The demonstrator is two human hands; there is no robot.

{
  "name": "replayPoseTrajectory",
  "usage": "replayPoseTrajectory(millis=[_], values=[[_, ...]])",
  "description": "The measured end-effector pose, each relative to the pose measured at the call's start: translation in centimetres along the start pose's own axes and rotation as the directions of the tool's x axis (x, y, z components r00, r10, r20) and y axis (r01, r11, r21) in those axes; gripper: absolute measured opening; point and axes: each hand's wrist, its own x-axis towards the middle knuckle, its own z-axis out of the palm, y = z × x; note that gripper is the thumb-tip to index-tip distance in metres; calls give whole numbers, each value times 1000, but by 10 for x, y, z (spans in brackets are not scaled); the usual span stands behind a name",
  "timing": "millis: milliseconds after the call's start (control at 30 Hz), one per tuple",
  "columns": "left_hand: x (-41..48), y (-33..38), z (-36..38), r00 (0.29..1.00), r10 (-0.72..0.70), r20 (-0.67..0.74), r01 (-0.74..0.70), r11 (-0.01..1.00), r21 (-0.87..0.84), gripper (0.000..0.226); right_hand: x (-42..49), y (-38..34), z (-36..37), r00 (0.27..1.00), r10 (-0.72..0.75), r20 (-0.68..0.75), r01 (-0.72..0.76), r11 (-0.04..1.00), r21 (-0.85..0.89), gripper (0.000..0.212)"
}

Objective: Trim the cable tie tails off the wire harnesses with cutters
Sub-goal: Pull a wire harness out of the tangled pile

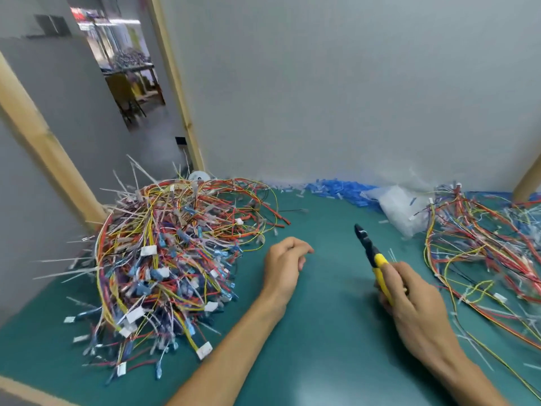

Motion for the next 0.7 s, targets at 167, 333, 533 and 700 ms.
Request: replayPoseTrajectory(millis=[167, 333, 533, 700], values=[[-16, 2, 8, 999, 48, -20, -50, 996, -71, 16, 1, -10, -7, 994, 109, 27, -112, 975, 192, 47], [-22, 10, 5, 999, 21, -48, -29, 984, -175, 16, -3, -14, -10, 993, 77, 89, -89, 985, 150, 38], [-28, 12, 1, 998, 18, -67, -27, 990, -140, 16, -8, -17, -7, 995, 66, 77, -76, 988, 132, 38], [-32, 19, 0, 993, 84, -77, -86, 996, -19, 23, -7, -22, -8, 993, 95, 66, -102, 988, 115, 41]])
